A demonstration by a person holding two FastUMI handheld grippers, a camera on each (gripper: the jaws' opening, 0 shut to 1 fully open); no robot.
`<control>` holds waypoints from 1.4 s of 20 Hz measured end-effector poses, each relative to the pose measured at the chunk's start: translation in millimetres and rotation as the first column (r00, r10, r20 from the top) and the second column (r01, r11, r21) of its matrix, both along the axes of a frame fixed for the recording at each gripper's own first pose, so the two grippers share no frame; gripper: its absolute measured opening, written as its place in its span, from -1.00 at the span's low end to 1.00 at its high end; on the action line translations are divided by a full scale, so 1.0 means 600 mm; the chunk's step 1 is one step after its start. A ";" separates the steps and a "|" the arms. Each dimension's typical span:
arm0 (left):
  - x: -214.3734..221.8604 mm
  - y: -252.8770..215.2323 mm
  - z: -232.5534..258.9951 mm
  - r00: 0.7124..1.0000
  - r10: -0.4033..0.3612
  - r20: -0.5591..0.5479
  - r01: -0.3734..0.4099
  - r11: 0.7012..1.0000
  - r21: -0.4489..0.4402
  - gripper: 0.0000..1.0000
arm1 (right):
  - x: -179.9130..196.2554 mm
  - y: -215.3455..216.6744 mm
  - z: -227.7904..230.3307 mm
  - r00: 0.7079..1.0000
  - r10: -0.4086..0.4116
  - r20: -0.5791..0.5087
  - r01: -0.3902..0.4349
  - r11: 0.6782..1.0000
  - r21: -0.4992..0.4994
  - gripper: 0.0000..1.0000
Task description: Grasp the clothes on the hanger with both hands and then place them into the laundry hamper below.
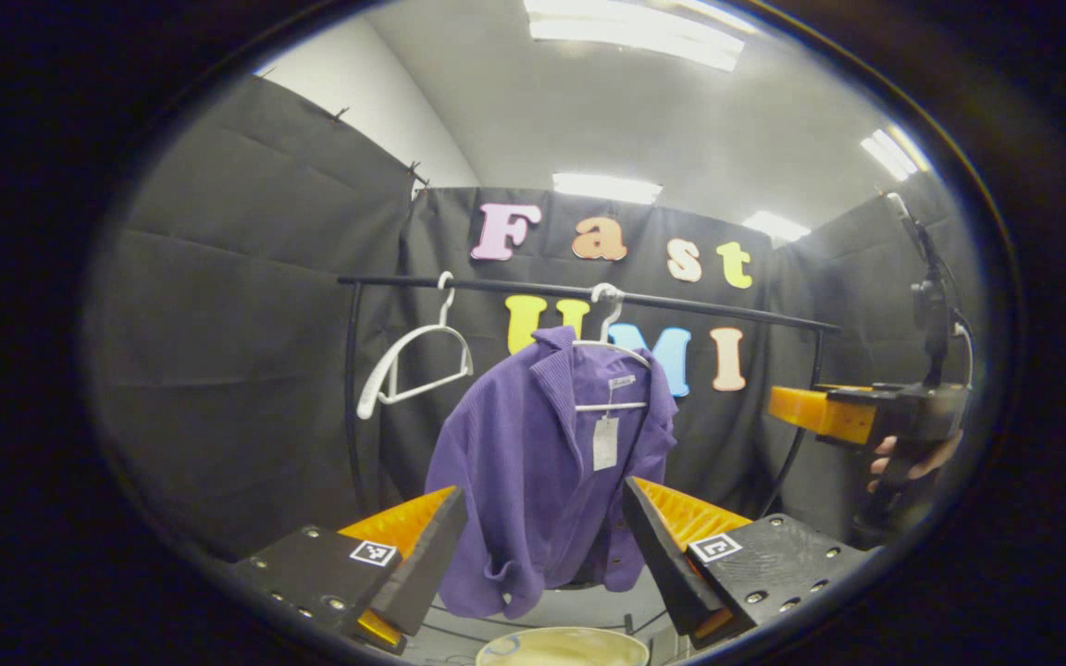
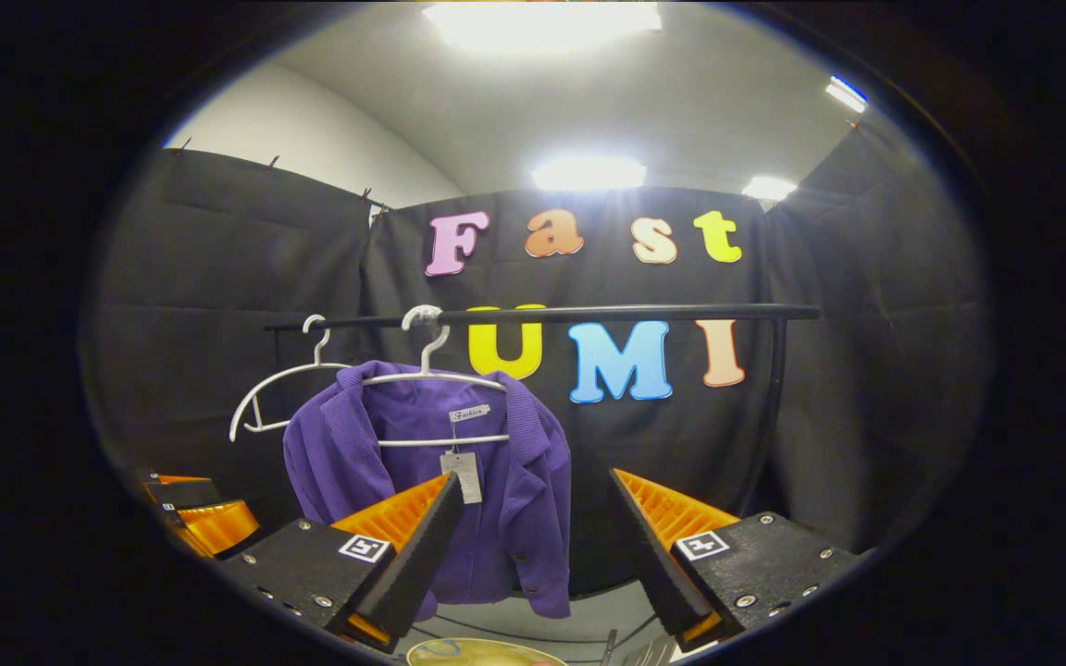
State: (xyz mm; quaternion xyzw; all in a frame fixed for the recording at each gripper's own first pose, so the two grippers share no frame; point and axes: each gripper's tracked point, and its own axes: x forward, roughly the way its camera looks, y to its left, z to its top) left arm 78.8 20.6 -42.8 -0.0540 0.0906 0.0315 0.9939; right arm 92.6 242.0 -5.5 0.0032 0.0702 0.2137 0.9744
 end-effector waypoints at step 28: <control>0.326 0.049 -0.078 0.853 0.520 0.049 -0.516 0.822 0.240 0.24 | 0.347 0.187 -0.221 0.955 0.247 -0.164 -0.237 0.969 0.075 0.49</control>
